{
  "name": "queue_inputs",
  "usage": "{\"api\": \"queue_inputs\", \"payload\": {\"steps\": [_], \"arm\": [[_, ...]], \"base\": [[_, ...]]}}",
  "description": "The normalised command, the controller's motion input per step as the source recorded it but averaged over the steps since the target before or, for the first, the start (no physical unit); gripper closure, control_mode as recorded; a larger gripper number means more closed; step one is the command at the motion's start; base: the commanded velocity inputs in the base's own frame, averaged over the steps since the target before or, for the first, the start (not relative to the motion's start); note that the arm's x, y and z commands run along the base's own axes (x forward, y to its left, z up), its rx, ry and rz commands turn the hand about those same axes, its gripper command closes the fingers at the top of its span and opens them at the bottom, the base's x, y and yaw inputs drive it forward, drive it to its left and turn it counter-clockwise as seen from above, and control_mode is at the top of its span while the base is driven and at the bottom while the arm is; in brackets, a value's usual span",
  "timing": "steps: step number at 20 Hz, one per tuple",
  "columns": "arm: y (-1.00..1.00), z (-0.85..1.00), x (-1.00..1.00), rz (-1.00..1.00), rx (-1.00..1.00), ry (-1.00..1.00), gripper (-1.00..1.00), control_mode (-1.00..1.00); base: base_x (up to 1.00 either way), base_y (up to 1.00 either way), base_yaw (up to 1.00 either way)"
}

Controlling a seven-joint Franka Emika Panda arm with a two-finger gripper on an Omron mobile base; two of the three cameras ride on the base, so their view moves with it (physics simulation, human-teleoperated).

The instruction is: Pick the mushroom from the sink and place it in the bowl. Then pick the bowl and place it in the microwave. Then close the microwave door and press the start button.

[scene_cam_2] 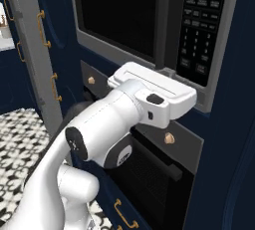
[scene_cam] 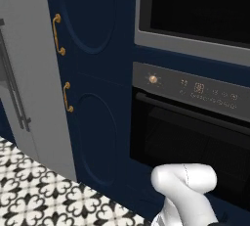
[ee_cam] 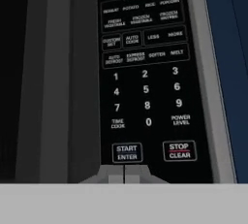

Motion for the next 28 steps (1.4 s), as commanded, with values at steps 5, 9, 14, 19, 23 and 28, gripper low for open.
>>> {"api": "queue_inputs", "payload": {"steps": [5,9,14,19,23,28], "arm": [[-0.09,0.06,0.08,0.01,0.01,0.11,1.00,-1.00],[-0.21,0.00,0.05,0.03,0.00,0.00,1.00,-1.00],[-0.04,-0.04,0.21,0.03,0.01,0.00,1.00,-1.00],[-0.07,-0.06,0.26,0.05,0.02,0.00,1.00,-1.00],[-0.16,-0.04,0.26,0.03,0.00,0.00,1.00,-1.00],[-0.33,-0.04,0.23,0.06,0.01,0.00,1.00,-1.00]], "base": [[0.00,0.00,0.00],[0.00,0.00,0.00],[0.00,0.00,0.00],[0.00,0.00,0.00],[0.00,0.00,0.00],[0.00,0.00,0.00]]}}
